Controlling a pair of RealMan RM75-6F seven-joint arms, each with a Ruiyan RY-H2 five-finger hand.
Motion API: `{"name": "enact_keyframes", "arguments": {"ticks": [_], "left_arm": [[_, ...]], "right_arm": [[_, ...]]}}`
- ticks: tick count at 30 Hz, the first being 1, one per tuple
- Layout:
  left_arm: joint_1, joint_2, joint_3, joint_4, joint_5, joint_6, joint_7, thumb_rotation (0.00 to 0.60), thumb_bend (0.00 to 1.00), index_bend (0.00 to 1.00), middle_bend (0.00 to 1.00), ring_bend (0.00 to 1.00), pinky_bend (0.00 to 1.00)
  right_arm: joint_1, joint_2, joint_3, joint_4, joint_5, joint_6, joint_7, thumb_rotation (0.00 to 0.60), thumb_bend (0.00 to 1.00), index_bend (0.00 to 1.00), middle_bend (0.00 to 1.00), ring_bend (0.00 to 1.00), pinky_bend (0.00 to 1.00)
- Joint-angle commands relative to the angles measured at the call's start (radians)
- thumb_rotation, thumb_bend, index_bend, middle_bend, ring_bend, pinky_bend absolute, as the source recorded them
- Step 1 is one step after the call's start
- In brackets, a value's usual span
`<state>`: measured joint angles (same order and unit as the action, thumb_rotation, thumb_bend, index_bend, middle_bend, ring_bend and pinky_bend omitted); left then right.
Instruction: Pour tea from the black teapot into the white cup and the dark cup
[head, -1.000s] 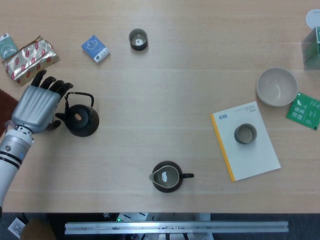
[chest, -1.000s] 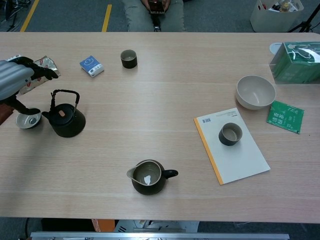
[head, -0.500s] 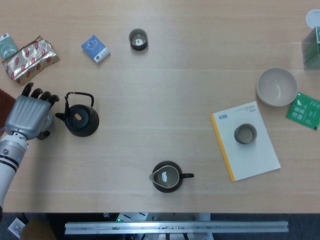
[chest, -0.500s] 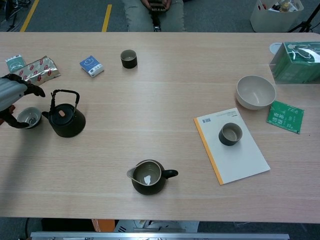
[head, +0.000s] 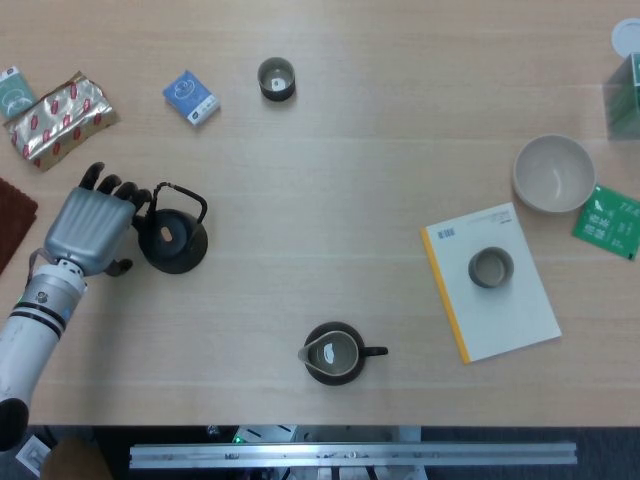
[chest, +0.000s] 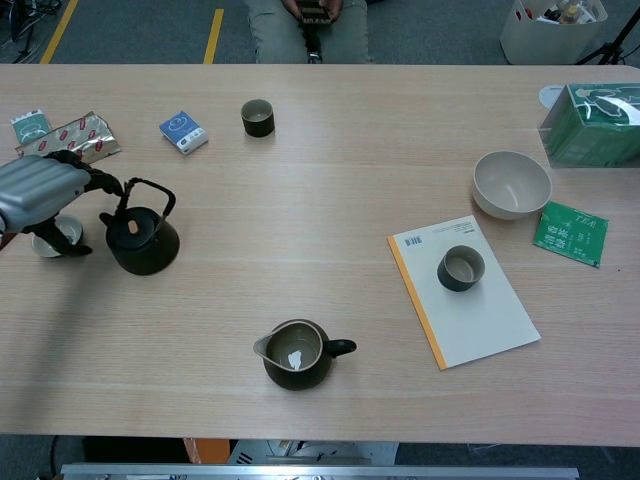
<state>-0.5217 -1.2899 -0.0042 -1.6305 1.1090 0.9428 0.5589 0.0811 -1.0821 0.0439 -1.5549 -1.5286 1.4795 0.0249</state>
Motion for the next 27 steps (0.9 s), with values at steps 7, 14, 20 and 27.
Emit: {"name": "enact_keyframes", "arguments": {"ticks": [7,14,20,27], "left_arm": [[-0.027,-0.016,0.011,-0.048,0.02,0.0,0.026,0.57,0.17,0.22,0.24,0.18,0.07],[-0.027,-0.01,0.022,-0.094,0.075,0.03,0.01,0.57,0.17,0.17,0.23,0.18,0.07],[-0.021,0.001,0.021,-0.126,0.109,0.038,-0.061,0.6,0.17,0.01,0.11,0.11,0.07],[-0.015,-0.034,0.005,-0.122,0.12,0.078,-0.075,0.6,0.17,0.0,0.0,0.02,0.07]], "right_arm": [[-0.009,-0.006,-0.002,0.019,0.002,0.006,0.021,0.6,0.12,0.36,0.32,0.18,0.22],[-0.016,-0.01,-0.003,0.034,0.005,0.011,0.036,0.6,0.12,0.36,0.32,0.18,0.22],[-0.013,-0.015,-0.003,0.042,0.002,0.006,0.043,0.6,0.12,0.36,0.32,0.18,0.22],[-0.014,-0.016,-0.002,0.044,0.001,0.007,0.045,0.6,0.12,0.36,0.32,0.18,0.22]]}}
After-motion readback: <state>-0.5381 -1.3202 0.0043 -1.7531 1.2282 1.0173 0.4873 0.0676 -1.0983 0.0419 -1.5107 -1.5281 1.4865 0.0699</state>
